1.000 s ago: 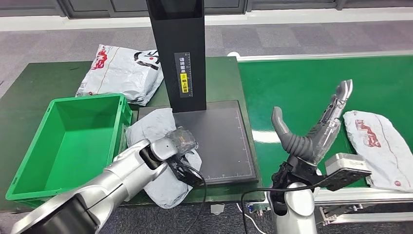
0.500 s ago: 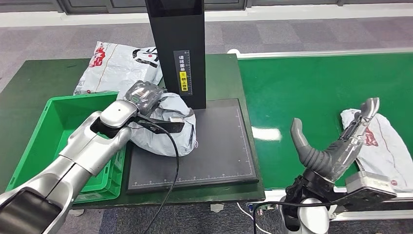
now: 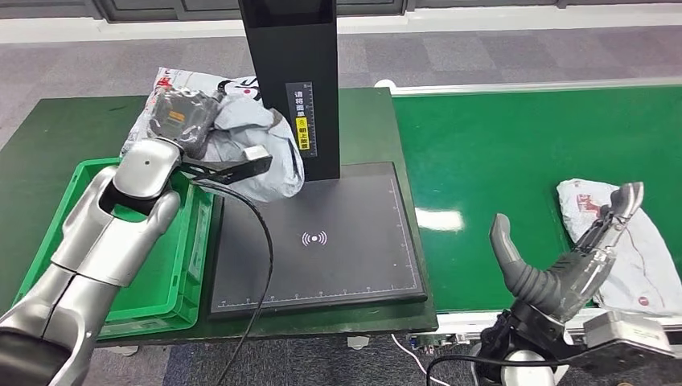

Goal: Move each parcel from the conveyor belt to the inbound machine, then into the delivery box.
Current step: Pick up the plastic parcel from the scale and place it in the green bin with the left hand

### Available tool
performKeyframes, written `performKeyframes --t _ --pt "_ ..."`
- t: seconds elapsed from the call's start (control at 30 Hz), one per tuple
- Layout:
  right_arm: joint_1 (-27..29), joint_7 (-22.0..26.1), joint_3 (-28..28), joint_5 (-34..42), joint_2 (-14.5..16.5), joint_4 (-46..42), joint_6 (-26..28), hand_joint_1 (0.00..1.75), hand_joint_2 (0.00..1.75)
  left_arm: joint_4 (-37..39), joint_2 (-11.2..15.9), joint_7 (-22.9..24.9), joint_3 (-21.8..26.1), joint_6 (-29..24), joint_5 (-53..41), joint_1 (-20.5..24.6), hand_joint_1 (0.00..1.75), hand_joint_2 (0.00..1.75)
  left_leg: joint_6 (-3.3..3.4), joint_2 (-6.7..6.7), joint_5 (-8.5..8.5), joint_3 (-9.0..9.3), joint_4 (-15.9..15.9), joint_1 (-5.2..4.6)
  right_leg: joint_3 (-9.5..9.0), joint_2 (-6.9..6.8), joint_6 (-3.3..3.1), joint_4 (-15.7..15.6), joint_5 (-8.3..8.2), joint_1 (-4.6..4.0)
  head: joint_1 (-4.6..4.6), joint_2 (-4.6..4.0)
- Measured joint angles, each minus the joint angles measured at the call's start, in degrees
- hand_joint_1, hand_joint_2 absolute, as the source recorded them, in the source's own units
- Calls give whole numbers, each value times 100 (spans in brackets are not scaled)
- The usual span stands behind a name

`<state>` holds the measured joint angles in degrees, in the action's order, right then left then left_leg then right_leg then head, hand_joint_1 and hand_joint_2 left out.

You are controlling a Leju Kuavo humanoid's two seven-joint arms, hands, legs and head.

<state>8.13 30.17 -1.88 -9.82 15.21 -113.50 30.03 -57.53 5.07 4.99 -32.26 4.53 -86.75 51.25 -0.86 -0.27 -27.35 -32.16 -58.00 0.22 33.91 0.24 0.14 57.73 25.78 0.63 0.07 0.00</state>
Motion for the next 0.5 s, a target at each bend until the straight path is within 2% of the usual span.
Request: performKeyframes --t 0.23,0.5 --pt "99 -8 44 5 7 -87 -55 0 175 -623 173 77 623 9 -272 -79 175 175 0 -2 1 -1 0 1 2 -1 0 0 0 -2 -2 0" --pt "99 -8 52 5 18 -111 -64 0 175 -810 200 78 817 10 -282 -157 175 175 4 -4 4 -4 -1 2 0 -3 0 0 -1 2 0 0"
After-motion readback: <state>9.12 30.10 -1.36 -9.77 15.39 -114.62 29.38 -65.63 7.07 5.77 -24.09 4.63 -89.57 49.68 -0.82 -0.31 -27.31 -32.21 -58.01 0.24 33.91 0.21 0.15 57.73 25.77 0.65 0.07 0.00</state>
